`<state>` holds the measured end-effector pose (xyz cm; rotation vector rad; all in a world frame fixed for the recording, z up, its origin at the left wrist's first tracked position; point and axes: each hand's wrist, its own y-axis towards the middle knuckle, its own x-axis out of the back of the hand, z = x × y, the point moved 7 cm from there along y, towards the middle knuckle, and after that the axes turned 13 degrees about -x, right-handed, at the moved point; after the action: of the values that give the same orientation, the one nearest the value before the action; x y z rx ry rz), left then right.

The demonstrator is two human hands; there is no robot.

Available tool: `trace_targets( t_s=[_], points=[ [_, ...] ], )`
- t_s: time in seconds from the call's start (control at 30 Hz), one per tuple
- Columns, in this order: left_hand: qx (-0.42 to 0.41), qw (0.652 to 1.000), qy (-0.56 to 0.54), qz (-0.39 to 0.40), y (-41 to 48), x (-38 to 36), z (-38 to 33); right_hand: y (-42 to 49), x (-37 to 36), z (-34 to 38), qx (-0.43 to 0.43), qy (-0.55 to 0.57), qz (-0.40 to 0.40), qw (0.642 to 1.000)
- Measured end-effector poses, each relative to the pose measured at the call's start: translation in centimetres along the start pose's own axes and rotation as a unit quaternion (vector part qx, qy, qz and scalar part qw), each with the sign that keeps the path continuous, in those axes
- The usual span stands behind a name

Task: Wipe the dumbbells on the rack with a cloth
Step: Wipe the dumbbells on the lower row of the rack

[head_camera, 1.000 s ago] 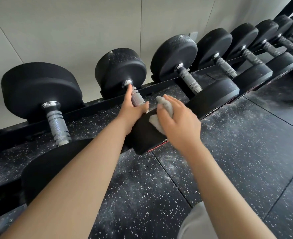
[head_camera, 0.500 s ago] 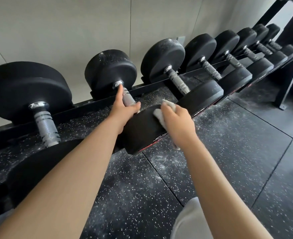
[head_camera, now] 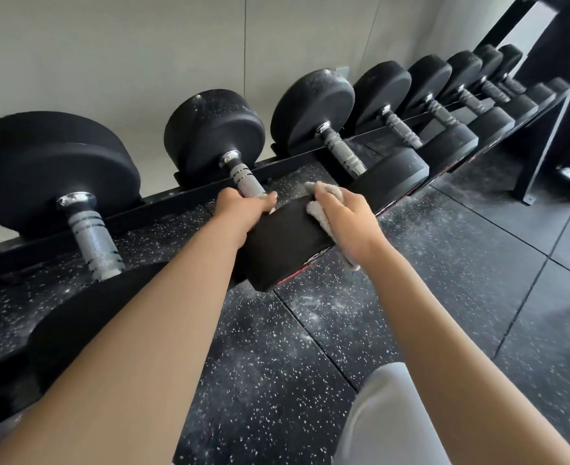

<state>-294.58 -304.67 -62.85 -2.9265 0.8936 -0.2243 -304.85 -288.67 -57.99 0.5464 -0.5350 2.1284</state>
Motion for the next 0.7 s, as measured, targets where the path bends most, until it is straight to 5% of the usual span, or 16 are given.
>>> trace_targets(
  t_s=[0.17, 0.43, 0.53, 0.7],
  points=[
    [0.039, 0.997, -0.021, 0.058, -0.2, -0.2, 0.0, -6.1, -2.4, 4.0, 0.169, -0.264, -0.153, 0.937],
    [0.058, 0.990, -0.114, 0.054, -0.4, -0.6, 0.1, -2.1, -0.6, 2.8, 0.021, -0.126, -0.068, 0.990],
    [0.061, 0.988, -0.130, 0.059, -0.3, -0.7, 0.3, -4.4, -1.1, 2.9, 0.079, -0.157, -0.127, 0.976],
    [0.064, 0.989, -0.107, 0.079, -0.3, -0.6, 0.1, -9.8, -5.5, 1.2, 0.179, -0.272, -0.281, 0.903]
  ],
)
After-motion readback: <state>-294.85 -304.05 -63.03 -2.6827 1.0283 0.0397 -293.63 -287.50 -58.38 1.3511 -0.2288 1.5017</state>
